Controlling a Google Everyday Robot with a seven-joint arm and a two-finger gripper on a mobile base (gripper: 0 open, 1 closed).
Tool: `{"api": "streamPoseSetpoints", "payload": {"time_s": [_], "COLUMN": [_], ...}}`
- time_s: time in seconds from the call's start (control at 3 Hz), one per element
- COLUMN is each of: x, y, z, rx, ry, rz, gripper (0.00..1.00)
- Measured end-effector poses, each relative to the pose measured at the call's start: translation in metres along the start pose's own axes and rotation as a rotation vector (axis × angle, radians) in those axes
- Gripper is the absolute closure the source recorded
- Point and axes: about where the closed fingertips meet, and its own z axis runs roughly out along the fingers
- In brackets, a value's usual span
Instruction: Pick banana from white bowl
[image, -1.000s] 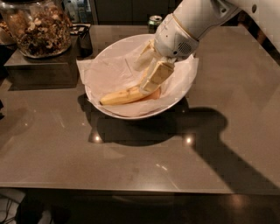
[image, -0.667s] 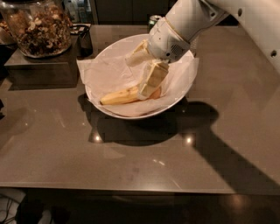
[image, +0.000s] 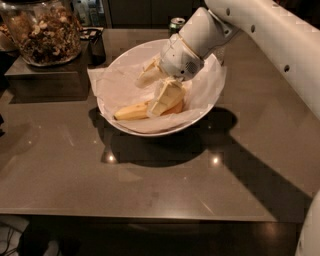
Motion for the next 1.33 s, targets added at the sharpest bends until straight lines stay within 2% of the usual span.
{"api": "streamPoseSetpoints", "payload": {"time_s": [0.67,1.0,1.33], "x": [0.016,0.022,0.019], "y": [0.002,0.003,0.003], "z": [0.024,0.035,0.032], "rx": [-0.041,-0.069,-0.069], "ry": [-0.052,-0.063,-0.063], "rz": [0.025,0.035,0.034], "gripper": [0.43,0.61,0.83]}}
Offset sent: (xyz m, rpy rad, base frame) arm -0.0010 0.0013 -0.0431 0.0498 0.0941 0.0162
